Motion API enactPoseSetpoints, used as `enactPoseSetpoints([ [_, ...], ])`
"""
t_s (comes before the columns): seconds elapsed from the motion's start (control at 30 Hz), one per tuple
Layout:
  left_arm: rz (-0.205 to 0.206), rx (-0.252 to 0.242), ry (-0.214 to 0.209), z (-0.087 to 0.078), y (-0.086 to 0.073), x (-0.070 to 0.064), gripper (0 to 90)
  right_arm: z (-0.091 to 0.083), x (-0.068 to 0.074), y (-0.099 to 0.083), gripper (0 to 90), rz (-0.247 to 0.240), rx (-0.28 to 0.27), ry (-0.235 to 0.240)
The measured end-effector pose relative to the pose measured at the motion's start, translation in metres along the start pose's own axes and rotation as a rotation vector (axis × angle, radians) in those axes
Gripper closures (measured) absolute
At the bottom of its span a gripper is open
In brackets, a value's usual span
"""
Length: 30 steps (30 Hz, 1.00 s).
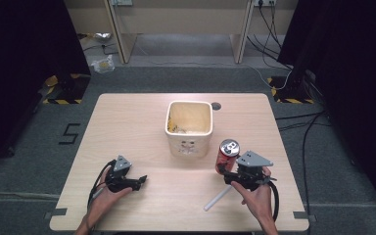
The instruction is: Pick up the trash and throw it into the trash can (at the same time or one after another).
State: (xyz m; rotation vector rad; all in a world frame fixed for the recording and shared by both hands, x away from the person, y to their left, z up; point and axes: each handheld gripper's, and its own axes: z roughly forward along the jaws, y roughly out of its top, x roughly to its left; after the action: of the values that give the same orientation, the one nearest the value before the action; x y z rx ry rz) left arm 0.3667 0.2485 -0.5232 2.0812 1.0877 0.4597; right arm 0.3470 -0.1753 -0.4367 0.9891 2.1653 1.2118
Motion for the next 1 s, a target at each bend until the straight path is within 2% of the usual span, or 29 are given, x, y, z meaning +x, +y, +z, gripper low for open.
enactPoseSetpoints([
  [0.3,0.001,0.0,0.0,0.0,0.0,0.0,14.3,-0.006,-0.009,0.023,33.7,0.001,-0.005,-0.003],
  [0.73,0.003,0.002,0.0,0.0,0.0,0.0,14.3,-0.012,-0.012,0.041,33.8,-0.015,-0.015,0.005],
  [1.0,0.003,0.002,0.0,0.0,0.0,0.0,14.3,-0.016,-0.015,0.053,33.8,-0.007,-0.023,0.009],
])
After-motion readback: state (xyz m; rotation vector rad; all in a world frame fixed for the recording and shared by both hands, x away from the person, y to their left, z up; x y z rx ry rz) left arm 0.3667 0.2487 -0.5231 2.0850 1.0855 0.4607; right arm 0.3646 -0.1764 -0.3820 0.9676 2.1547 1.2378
